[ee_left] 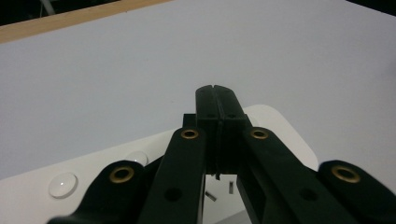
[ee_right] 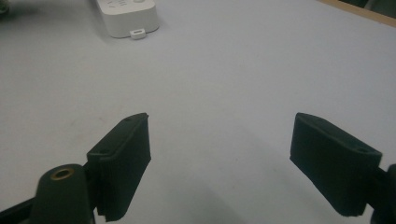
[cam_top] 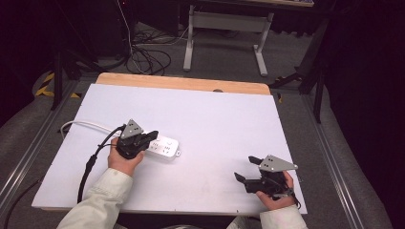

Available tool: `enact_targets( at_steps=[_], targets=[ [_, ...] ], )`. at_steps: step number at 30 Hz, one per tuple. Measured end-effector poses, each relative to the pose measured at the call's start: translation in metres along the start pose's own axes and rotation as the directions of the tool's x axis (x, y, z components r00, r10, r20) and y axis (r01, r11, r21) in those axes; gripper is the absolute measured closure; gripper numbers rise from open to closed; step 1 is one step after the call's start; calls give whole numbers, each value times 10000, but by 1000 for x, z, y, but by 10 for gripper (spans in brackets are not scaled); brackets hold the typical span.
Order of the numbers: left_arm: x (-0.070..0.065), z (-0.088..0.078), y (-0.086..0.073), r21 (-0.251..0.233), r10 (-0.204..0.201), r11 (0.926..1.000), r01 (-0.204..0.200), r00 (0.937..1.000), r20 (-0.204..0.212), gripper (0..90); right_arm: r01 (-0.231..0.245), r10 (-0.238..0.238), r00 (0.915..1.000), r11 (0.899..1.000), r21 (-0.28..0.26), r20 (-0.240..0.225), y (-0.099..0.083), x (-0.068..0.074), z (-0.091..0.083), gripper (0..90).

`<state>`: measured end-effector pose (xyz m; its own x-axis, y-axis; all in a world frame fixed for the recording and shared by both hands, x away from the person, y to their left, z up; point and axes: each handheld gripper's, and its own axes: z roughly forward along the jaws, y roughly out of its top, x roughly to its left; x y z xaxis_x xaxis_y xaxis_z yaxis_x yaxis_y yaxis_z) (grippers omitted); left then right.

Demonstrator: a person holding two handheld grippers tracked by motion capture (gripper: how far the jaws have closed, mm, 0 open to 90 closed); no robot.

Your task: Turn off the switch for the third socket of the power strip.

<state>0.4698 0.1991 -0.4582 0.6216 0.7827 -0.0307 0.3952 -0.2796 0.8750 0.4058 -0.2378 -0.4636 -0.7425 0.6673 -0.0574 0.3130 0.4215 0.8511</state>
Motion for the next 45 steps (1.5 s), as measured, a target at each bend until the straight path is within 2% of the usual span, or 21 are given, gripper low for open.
enact_targets(
  at_steps=[1,2,4,5,7,15,18,19,21,23,24,27,28,32,38,39,40,43,45],
  targets=[
    [1,-1,1,30,82,10000,-82,10000,-28,898,0,0,10000,10000,0,0,0,0,0,205],
    [-1,-2,1,-3,-116,9999,116,9999,88,897,4,-4,10000,10000,4,-2,0,0,0,205],
    [-1,-5,3,-59,111,9999,-111,9999,24,898,1,-1,10000,10000,-4,-3,0,0,0,205],
    [-3,-6,4,-111,-19,9999,20,9999,142,898,1,-1,10000,10000,-4,-3,0,0,0,205],
    [-4,-7,6,-111,162,9998,-161,9998,97,898,7,-7,10000,10000,-4,-6,0,0,0,205],
    [-6,-9,9,121,236,9996,-240,9994,261,890,8,-8,10000,10000,-28,-15,0,0,0,208],
    [-7,-12,11,0,-104,9999,104,9990,432,820,13,-13,10000,10000,-22,-19,0,-1,0,210],
    [-7,-14,13,-25,-76,10000,77,9991,415,757,14,-14,10000,10000,-20,-17,0,-1,0,209],
    [-8,-18,15,-140,-316,9994,325,9977,606,741,6,-6,10000,10000,-24,-20,0,-1,0,210],
    [-8,-22,18,-199,-175,9996,187,9981,598,702,6,-6,10000,10000,-26,-16,0,-1,0,209],
    [-9,-23,19,-229,-306,9992,323,9970,704,674,13,-13,10000,10000,-19,-9,-1,0,0,209],
    [-10,-30,21,-245,-127,9996,145,9973,723,626,10,-10,10000,10000,-20,6,0,0,-1,210],
    [-10,-33,22,-263,-143,9995,163,9971,742,580,1,-1,10000,10000,-18,0,0,0,-1,210],
    [-10,-45,24,-397,-283,9987,314,9968,748,517,17,-17,10000,10000,-31,-1,0,0,-1,210],
    [-10,-61,24,-453,-100,9989,127,9982,594,407,25,-25,10000,10000,-47,11,0,0,-1,210],
    [-10,-65,24,-422,83,9991,-63,9989,464,387,25,-25,10000,10000,-46,10,0,0,-1,210],
    [-11,-67,23,-411,46,9991,-27,9988,483,367,21,-21,10000,10000,-56,9,0,0,-1,210],
    [-11,-75,22,-415,353,9986,-341,9990,268,312,23,-23,10000,10000,-58,4,0,0,-1,210],
    [-10,-79,20,-504,352,9982,-337,9990,291,288,29,-29,10000,10000,-61,8,0,0,-1,210]
  ],
)
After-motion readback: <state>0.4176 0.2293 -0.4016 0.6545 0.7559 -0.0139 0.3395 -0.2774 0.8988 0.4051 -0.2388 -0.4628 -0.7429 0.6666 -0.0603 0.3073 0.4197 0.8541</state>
